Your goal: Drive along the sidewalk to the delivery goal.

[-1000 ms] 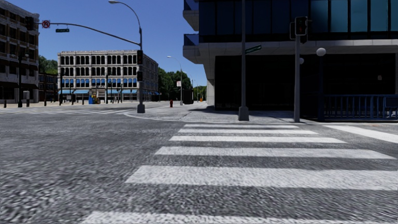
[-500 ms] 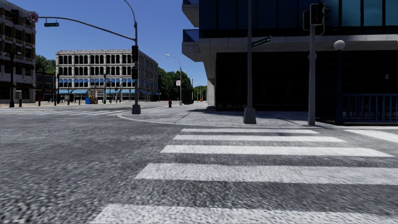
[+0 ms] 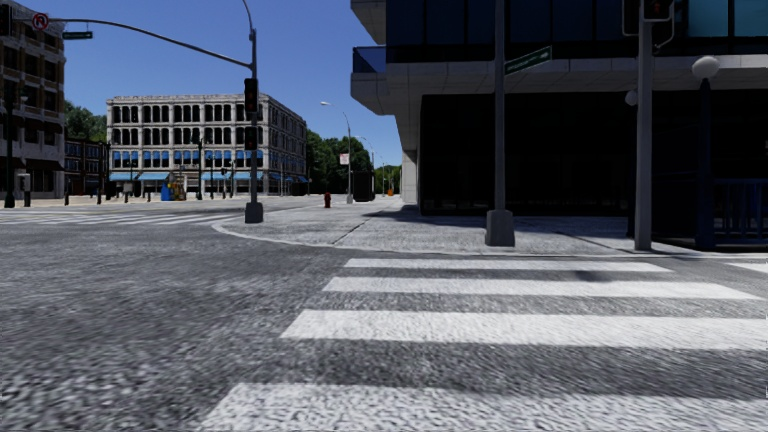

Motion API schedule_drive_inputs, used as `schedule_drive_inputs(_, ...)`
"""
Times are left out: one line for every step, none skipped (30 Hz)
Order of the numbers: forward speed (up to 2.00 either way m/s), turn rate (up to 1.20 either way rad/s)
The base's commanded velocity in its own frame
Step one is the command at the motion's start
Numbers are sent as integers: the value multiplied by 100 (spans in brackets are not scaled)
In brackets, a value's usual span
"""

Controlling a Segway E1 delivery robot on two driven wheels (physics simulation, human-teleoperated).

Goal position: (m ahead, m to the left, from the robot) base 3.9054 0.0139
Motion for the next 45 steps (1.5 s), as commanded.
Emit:
schedule_drive_inputs(178, 0)
schedule_drive_inputs(178, 0)
schedule_drive_inputs(178, 2)
schedule_drive_inputs(178, 8)
schedule_drive_inputs(178, 10)
schedule_drive_inputs(178, 11)
schedule_drive_inputs(178, 11)
schedule_drive_inputs(178, 11)
schedule_drive_inputs(178, 11)
schedule_drive_inputs(178, 10)
schedule_drive_inputs(178, 10)
schedule_drive_inputs(178, 0)
schedule_drive_inputs(178, 0)
schedule_drive_inputs(178, 0)
schedule_drive_inputs(178, 0)
schedule_drive_inputs(178, 0)
schedule_drive_inputs(178, 0)
schedule_drive_inputs(178, 0)
schedule_drive_inputs(178, 0)
schedule_drive_inputs(178, 0)
schedule_drive_inputs(178, 0)
schedule_drive_inputs(178, 0)
schedule_drive_inputs(178, 0)
schedule_drive_inputs(178, 0)
schedule_drive_inputs(178, 0)
schedule_drive_inputs(178, 0)
schedule_drive_inputs(178, 0)
schedule_drive_inputs(178, 0)
schedule_drive_inputs(178, 0)
schedule_drive_inputs(178, 0)
schedule_drive_inputs(178, 0)
schedule_drive_inputs(178, 0)
schedule_drive_inputs(178, 0)
schedule_drive_inputs(178, 0)
schedule_drive_inputs(178, 0)
schedule_drive_inputs(178, 0)
schedule_drive_inputs(178, 0)
schedule_drive_inputs(178, 0)
schedule_drive_inputs(178, 0)
schedule_drive_inputs(178, 0)
schedule_drive_inputs(178, 0)
schedule_drive_inputs(178, 0)
schedule_drive_inputs(178, 0)
schedule_drive_inputs(178, 0)
schedule_drive_inputs(178, 0)
